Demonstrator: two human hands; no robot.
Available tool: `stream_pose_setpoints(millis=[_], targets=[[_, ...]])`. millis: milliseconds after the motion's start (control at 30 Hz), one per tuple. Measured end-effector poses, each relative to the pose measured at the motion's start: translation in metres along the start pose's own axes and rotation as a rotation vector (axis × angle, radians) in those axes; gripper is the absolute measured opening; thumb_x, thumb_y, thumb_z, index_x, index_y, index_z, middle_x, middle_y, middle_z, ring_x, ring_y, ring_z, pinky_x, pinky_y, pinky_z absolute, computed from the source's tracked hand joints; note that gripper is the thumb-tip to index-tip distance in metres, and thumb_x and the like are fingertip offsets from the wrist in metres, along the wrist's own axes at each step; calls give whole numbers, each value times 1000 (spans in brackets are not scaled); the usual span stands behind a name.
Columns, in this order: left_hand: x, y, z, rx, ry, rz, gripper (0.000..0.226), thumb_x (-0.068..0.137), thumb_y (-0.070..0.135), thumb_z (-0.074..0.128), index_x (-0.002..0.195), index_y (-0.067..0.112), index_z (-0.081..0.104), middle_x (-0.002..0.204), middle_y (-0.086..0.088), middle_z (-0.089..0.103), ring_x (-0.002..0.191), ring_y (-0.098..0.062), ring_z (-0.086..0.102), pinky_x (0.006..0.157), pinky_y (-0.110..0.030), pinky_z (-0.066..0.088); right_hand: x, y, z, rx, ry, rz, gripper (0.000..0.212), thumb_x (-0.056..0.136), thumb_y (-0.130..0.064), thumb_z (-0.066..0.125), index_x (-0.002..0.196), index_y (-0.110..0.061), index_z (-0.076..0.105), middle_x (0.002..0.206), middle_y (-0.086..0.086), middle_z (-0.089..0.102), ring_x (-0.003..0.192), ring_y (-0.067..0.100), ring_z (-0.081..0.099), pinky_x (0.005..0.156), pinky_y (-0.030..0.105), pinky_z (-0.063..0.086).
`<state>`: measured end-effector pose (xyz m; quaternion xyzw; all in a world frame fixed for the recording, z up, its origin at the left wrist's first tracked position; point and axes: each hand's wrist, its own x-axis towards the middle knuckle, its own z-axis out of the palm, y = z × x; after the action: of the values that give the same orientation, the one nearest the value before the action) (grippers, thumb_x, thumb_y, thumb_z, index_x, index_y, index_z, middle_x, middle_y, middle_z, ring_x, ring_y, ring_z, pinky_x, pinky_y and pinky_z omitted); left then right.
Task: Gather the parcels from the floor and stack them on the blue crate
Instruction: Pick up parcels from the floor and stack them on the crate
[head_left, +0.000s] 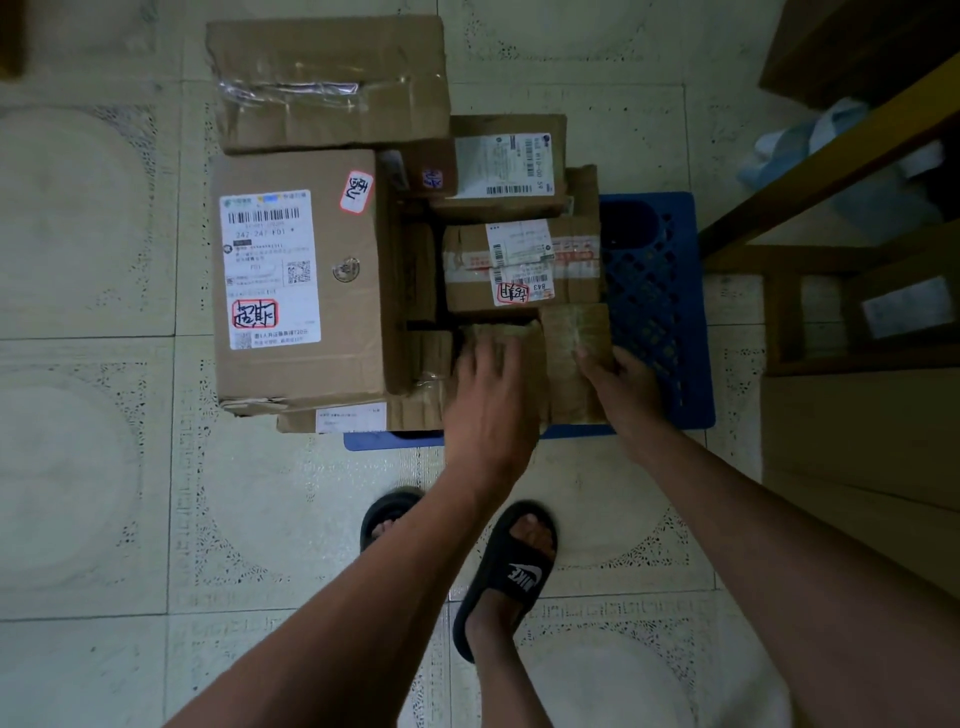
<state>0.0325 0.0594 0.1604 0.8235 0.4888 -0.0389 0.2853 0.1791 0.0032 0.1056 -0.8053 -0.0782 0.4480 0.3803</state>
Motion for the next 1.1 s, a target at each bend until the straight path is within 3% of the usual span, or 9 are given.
stream_pose_setpoints(millis=[100,167,367,500,633,733,867,967,1100], targets=[[7,-6,2,223,-137,152,98,80,46,68,152,21,7,160,-17,-4,148,-35,-2,118,-49,3,5,2,-1,3,7,-4,9,90,-38,64,93,-29,64,96,-4,69,89,14,66,76,31,55],[10,-11,7,359,-215,248,113,73,53,73,153,24,-2,158,-20,-16,147,-37,-14,119,-51,-6,7,4,0,-6,17,-12,14,90,-40,63,98,-29,64,95,-5,68,89,13,65,76,32,56],[21,-15,7,496,-234,298,107,77,20,71,152,23,-5,158,-21,-11,145,-40,-15,118,-56,-2,11,7,0,-36,20,-22,21,90,-46,61,103,-29,61,90,-13,63,84,7,61,71,27,52],[24,-16,-2,446,-177,256,104,74,16,72,151,23,2,154,-25,6,145,-44,2,119,-53,4,10,7,2,-51,35,-6,29,90,-50,59,108,-28,60,95,-8,63,85,10,61,73,29,52],[22,-25,-5,427,-147,274,102,76,10,69,151,24,1,156,-23,2,145,-42,0,117,-50,-2,10,4,4,-67,51,15,34,92,-47,57,117,-25,60,103,-2,63,89,16,60,70,27,49],[19,-29,-1,458,-156,278,107,77,16,71,151,26,-6,158,-19,-5,147,-39,-6,115,-51,-10,9,4,5,-64,51,14,36,90,-47,60,118,-24,60,107,-1,63,91,18,61,72,28,50],[19,-29,2,516,-218,291,123,73,45,76,149,25,-18,157,-20,-19,146,-37,-17,114,-53,-14,4,10,10,-63,57,11,43,88,-49,62,122,-23,58,107,-3,63,92,16,61,69,26,50],[18,-29,3,519,-206,283,119,75,44,74,150,25,-17,156,-20,-22,145,-36,-19,116,-54,-12,2,11,12,-79,65,18,39,87,-51,63,115,-24,61,105,-2,65,92,17,63,75,29,52],[18,-28,4,474,-193,251,116,78,36,72,149,24,-18,157,-21,-21,146,-35,-19,116,-54,-12,0,10,14,-98,87,-13,34,88,-49,62,106,-21,63,100,-1,66,87,16,63,66,25,50]])
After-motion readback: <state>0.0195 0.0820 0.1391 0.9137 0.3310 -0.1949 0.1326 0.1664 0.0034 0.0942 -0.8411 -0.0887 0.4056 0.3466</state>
